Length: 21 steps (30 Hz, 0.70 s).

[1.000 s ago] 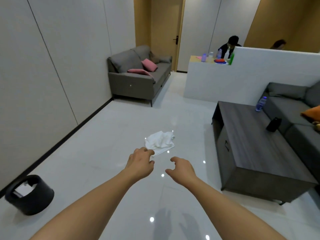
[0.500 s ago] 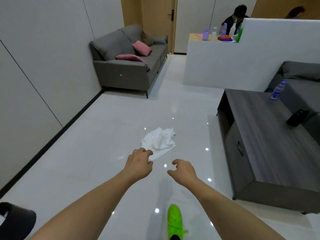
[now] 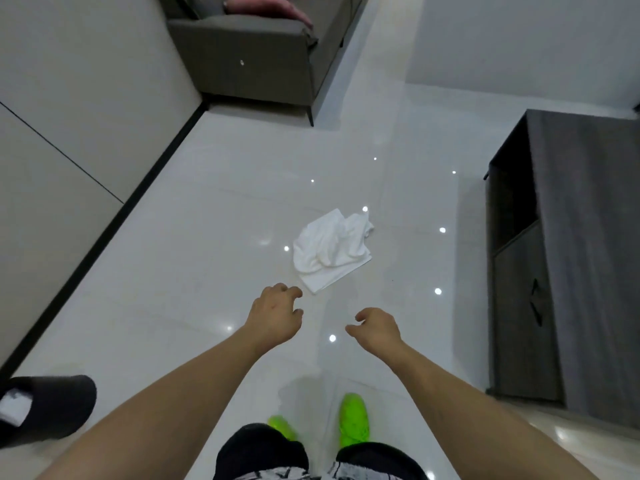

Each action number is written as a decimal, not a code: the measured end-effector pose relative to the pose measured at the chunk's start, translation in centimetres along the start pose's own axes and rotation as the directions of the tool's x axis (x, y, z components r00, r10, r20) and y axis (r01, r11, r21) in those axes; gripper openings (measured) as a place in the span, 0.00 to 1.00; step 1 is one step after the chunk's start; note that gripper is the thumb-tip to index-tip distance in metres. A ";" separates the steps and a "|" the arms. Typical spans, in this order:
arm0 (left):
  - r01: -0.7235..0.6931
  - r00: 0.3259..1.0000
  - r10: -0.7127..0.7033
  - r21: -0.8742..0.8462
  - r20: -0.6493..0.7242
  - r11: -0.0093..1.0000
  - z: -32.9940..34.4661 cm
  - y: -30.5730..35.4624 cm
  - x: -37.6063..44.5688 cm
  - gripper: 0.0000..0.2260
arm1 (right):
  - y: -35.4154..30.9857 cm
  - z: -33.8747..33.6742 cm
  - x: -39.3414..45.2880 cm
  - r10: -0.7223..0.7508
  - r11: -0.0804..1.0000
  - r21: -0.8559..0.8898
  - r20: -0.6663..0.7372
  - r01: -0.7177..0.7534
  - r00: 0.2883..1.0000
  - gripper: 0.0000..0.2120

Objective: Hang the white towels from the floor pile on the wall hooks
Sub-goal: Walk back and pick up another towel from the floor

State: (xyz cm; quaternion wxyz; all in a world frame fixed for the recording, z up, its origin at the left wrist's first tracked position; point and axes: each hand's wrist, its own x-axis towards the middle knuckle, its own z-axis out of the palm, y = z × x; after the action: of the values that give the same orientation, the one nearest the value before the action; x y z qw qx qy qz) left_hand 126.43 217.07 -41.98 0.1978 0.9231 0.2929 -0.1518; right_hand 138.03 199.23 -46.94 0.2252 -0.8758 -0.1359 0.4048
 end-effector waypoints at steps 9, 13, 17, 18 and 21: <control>0.036 0.993 -0.027 -0.077 0.117 0.996 1.2 -5.6 13.4 0.19 | -5.2 3.5 13.1 0.110 0.992 0.046 0.078 -0.114 0.991 0.18; 0.054 0.976 -0.028 -0.114 0.215 0.992 3.0 -10.2 21.8 0.17 | -8.0 7.0 20.5 0.253 0.954 0.138 0.097 -0.265 0.963 0.18; 0.066 0.942 -0.023 -0.118 0.334 0.991 6.4 -15.3 32.1 0.17 | -8.8 11.6 28.7 0.408 0.889 0.145 0.175 -0.434 0.896 0.15; 0.058 0.934 -0.016 -0.106 0.357 0.993 7.7 -16.7 34.8 0.17 | -8.6 13.0 31.1 0.430 0.872 0.162 0.196 -0.462 0.881 0.13; 0.037 0.908 0.001 -0.084 0.419 0.996 13.1 -20.7 42.0 0.18 | -7.5 17.3 38.9 0.478 0.826 0.223 0.211 -0.518 0.853 0.12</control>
State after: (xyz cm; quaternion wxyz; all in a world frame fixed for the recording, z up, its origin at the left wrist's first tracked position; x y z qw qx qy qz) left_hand 144.68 246.90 -75.78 0.2958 0.8564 0.2588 -0.3348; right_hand 148.96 226.95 -78.24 0.2189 -0.8095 0.1385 0.5270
